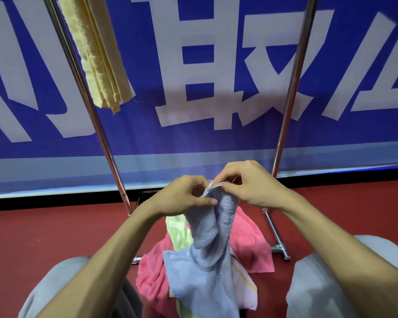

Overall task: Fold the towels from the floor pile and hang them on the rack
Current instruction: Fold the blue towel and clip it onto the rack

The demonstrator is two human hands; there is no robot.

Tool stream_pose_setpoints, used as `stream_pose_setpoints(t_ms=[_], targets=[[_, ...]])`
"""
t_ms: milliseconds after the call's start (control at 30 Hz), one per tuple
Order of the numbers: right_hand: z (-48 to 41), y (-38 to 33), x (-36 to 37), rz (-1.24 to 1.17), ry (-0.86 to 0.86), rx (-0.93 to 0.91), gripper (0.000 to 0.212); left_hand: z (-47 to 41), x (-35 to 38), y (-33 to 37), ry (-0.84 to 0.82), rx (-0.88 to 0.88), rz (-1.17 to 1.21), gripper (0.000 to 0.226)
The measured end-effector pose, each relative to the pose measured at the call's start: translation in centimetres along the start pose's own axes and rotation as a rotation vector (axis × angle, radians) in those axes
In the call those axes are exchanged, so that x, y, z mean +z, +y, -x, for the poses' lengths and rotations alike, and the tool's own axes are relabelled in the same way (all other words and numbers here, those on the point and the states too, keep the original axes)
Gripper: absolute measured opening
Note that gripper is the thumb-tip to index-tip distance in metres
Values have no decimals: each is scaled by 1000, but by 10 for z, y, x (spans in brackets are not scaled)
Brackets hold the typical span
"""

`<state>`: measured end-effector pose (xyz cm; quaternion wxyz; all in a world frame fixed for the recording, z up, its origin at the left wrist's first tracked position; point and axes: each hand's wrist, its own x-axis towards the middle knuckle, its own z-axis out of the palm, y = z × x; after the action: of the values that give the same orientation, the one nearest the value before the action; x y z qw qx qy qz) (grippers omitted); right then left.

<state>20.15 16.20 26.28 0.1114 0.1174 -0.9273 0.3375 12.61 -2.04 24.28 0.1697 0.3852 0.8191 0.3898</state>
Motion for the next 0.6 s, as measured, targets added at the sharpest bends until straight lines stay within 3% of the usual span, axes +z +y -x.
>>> stream_pose_setpoints(t_ms=[200, 333, 600], targets=[[-1, 5, -2, -7, 55, 7, 10, 2, -3, 0, 235, -37, -233, 18], [-5, 10, -1, -55, 111, 23, 15, 3, -6, 6, 399, -12, -254, 25], [-5, 10, -1, 73, 128, 16, 9, 1, 4, 7, 304, 16, -99, 22]])
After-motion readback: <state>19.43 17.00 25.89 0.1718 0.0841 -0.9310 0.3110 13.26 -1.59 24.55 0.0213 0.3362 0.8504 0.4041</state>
